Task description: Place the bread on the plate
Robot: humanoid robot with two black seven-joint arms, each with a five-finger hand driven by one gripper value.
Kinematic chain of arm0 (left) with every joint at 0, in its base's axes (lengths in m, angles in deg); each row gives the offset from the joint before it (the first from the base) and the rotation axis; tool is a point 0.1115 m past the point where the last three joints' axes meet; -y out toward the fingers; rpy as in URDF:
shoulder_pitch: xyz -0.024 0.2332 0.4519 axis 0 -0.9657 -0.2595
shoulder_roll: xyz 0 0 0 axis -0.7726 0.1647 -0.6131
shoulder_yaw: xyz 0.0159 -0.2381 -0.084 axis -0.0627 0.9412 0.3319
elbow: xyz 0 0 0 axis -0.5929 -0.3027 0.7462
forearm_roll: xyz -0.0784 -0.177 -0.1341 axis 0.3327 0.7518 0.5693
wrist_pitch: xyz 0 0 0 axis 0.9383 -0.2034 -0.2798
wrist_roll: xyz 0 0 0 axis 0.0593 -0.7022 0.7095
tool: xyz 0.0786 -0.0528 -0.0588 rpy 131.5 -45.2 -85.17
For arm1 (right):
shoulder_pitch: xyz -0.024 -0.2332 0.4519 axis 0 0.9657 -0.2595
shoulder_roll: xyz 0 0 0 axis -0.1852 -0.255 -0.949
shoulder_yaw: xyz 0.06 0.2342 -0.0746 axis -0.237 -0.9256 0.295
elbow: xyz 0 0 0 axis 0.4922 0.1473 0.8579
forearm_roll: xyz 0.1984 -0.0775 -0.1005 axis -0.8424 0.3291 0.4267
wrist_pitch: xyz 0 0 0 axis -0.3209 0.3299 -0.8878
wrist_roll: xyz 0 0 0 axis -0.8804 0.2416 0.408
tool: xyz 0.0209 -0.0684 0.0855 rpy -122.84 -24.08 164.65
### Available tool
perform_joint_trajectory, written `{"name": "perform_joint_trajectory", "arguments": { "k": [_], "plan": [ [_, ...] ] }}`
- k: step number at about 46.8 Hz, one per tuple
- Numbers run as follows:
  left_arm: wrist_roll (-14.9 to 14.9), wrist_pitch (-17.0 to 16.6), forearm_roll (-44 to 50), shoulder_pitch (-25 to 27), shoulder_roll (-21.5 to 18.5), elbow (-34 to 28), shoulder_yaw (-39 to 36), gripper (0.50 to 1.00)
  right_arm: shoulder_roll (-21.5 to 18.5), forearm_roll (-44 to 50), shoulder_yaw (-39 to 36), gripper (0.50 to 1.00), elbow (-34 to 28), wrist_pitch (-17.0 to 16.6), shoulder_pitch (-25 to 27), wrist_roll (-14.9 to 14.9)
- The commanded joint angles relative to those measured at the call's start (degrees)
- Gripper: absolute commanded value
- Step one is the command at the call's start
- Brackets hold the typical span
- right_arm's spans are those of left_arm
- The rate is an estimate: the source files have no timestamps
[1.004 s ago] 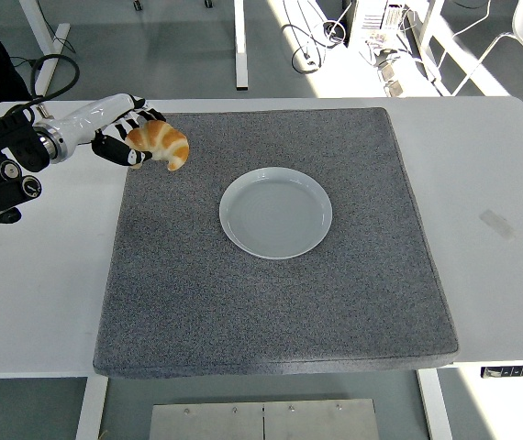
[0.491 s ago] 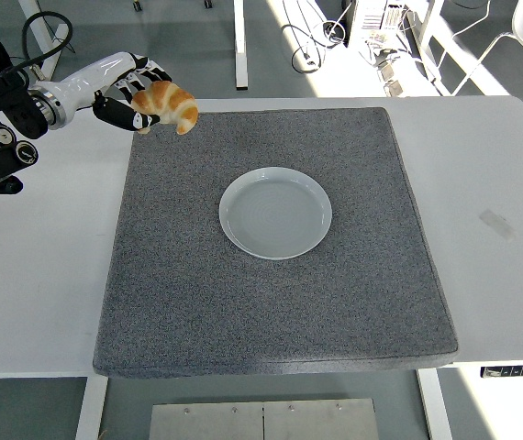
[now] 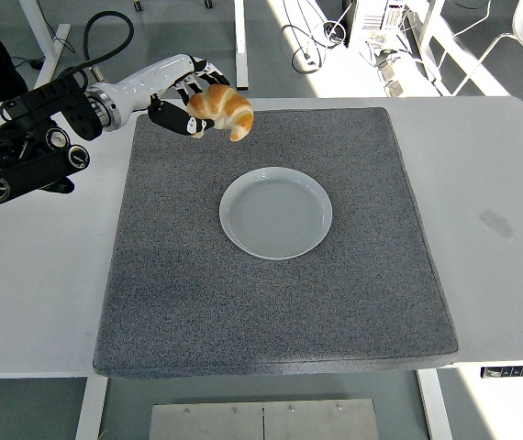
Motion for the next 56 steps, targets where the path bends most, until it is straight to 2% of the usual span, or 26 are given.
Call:
{"name": "perform_joint_trajectory", "arguments": {
  "k": [1,25,56],
  "plan": [
    [0.0,0.0,-1.3,-0.2,1.4,0.0,0.0,0.5,0.0,0.0,0.0,1.0,0.0,0.0,0.0,0.0],
    [0.1,-0.5,-4.2,-2.6,8.6,1.1,-0.4,0.5,0.0,0.0,0.0,1.0,0.0,0.0,0.0,0.0],
    [0.1,-0.6,-7.0,-7.0,14.9,8.9,-2.3,0.5,0.0,0.0,0.0,1.0,0.0,0.0,0.0,0.0]
  ]
}}
